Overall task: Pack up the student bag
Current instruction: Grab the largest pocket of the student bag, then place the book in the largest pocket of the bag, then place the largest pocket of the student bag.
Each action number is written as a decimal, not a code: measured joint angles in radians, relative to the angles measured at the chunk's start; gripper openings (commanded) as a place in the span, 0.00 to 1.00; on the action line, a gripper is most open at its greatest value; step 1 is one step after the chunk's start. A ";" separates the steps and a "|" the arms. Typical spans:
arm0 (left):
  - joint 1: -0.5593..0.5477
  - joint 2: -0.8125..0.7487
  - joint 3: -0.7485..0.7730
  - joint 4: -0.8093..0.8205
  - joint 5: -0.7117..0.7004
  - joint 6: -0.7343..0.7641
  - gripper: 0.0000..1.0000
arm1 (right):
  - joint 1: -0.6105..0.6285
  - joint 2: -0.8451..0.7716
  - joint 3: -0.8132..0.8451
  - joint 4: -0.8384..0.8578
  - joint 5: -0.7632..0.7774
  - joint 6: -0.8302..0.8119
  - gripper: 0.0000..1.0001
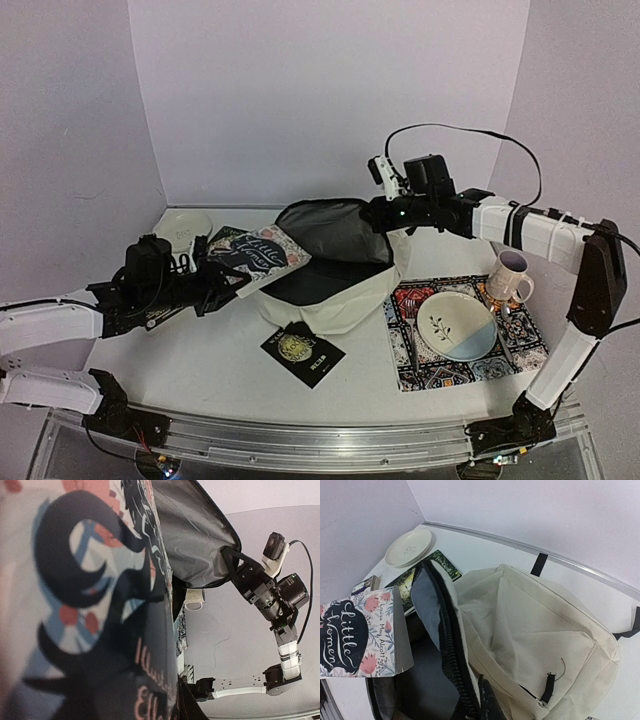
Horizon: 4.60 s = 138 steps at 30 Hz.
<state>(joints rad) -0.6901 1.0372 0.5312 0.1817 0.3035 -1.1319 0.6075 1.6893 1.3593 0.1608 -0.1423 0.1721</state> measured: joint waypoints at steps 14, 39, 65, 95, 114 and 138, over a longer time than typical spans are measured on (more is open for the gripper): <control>-0.147 0.238 0.026 0.017 -0.023 -0.044 0.00 | 0.088 -0.012 -0.003 0.016 0.010 0.020 0.00; -0.147 0.586 0.225 0.232 -0.112 -0.143 0.00 | 0.187 -0.012 -0.007 0.049 -0.040 -0.053 0.00; -0.127 0.839 0.435 0.380 -0.074 -0.166 0.01 | 0.196 -0.012 -0.014 0.095 -0.161 -0.119 0.00; -0.127 0.883 0.446 0.357 -0.281 0.006 0.92 | 0.098 0.030 -0.075 0.152 -0.019 -0.003 0.00; -0.104 0.589 0.444 -0.119 -0.490 0.257 0.99 | -0.042 0.083 -0.089 0.147 0.001 0.088 0.00; 0.540 0.511 0.369 -0.499 -0.518 0.407 1.00 | -0.080 0.140 -0.063 0.148 -0.168 0.070 0.33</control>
<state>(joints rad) -0.1503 1.5478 0.8998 -0.3175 -0.2141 -0.7250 0.5278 1.8289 1.2962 0.3084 -0.3102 0.2424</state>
